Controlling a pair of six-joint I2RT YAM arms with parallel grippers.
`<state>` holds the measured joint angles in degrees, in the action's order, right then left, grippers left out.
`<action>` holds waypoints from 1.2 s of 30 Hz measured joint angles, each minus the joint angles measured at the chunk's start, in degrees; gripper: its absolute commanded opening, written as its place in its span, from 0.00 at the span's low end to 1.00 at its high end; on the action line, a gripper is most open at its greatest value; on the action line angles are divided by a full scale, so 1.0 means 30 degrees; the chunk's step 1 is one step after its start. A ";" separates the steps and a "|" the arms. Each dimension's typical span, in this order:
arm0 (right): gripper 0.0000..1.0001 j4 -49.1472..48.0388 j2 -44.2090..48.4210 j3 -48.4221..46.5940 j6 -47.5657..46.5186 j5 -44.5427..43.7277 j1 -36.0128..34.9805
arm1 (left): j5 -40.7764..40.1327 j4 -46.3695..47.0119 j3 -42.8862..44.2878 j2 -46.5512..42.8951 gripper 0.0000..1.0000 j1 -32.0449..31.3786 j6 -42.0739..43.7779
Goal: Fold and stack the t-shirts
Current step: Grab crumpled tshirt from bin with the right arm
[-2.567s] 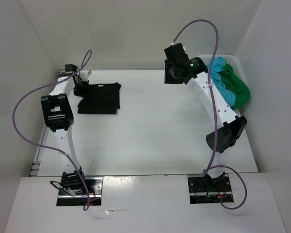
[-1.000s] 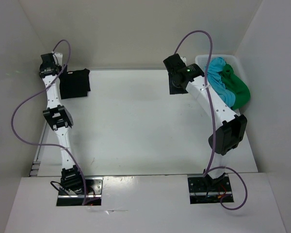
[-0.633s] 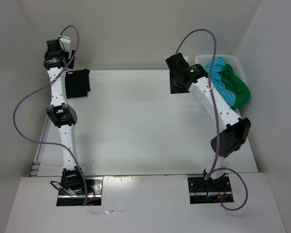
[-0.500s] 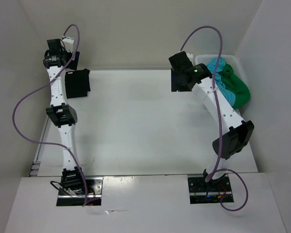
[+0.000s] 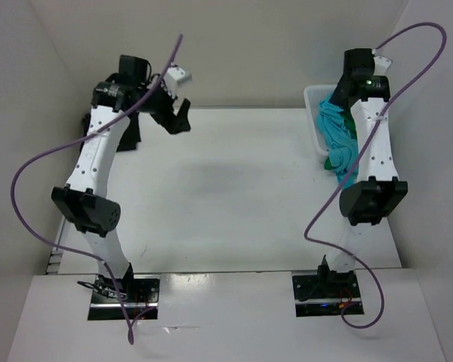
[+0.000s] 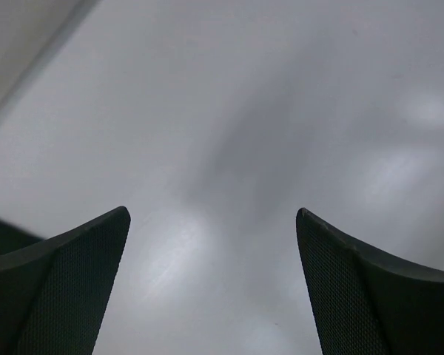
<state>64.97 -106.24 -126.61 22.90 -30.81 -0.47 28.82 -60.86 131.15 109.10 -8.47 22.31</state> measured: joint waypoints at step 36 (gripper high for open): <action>0.00 -0.1013 -0.5952 0.2557 -0.0954 0.4728 0.4677 | -0.0423 0.3876 -1.2218 -0.1056 0.99 -0.0648 -0.1566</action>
<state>61.93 -124.09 -118.93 20.03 -16.62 13.56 27.55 -49.23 94.50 105.93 -10.41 17.61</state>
